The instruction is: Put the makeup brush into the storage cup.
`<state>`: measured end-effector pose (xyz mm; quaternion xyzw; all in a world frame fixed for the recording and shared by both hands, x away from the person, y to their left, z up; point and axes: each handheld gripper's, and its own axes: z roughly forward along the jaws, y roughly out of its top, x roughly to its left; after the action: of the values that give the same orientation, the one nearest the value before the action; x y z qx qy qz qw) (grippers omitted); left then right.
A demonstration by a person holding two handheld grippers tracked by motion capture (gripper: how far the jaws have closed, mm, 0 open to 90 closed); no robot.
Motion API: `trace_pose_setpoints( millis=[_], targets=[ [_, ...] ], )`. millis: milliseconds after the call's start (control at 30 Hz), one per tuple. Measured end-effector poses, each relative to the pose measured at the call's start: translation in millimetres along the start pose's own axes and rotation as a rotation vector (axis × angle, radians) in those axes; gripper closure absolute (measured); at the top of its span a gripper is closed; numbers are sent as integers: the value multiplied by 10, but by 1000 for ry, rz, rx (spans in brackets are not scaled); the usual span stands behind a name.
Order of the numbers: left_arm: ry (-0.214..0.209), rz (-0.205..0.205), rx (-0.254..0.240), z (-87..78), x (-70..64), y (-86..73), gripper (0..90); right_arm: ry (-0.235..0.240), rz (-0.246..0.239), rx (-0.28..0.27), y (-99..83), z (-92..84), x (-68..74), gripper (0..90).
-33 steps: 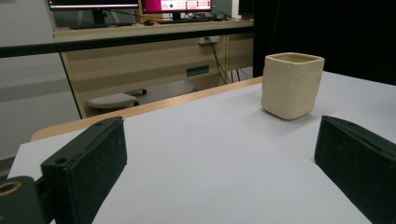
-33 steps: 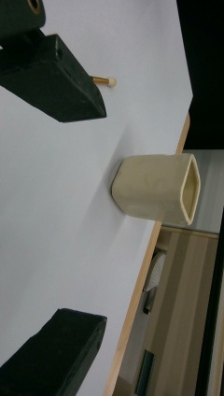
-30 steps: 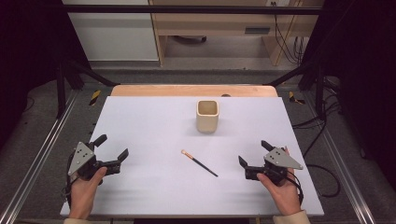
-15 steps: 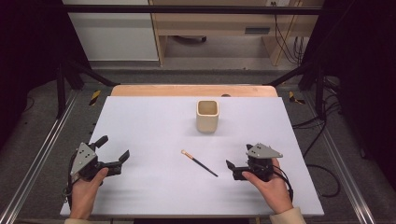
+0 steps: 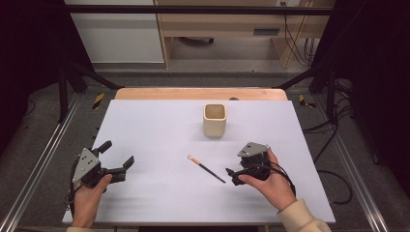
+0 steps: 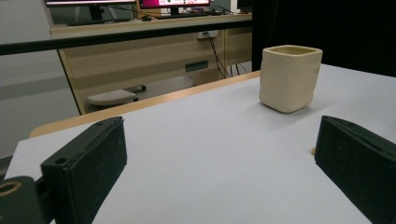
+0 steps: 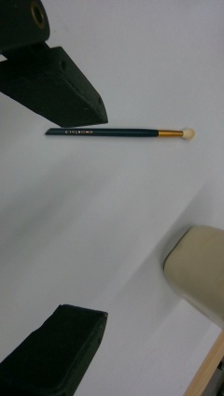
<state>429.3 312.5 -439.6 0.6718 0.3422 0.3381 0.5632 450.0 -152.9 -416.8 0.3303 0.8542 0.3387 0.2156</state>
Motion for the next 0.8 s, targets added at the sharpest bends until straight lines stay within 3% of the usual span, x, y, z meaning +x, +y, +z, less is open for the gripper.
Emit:
trace_pose_setpoints(
  millis=[333,533,800],
  targets=[
    [-6,3,4,1,8,-1,17,44,-89,87,228,187,198,73],
    [-2,2,2,0,11,0,17,67,-108,123,270,308,262,73],
    [-4,5,4,4,11,-2,17,83,-95,163,310,406,289,74]
  ],
)
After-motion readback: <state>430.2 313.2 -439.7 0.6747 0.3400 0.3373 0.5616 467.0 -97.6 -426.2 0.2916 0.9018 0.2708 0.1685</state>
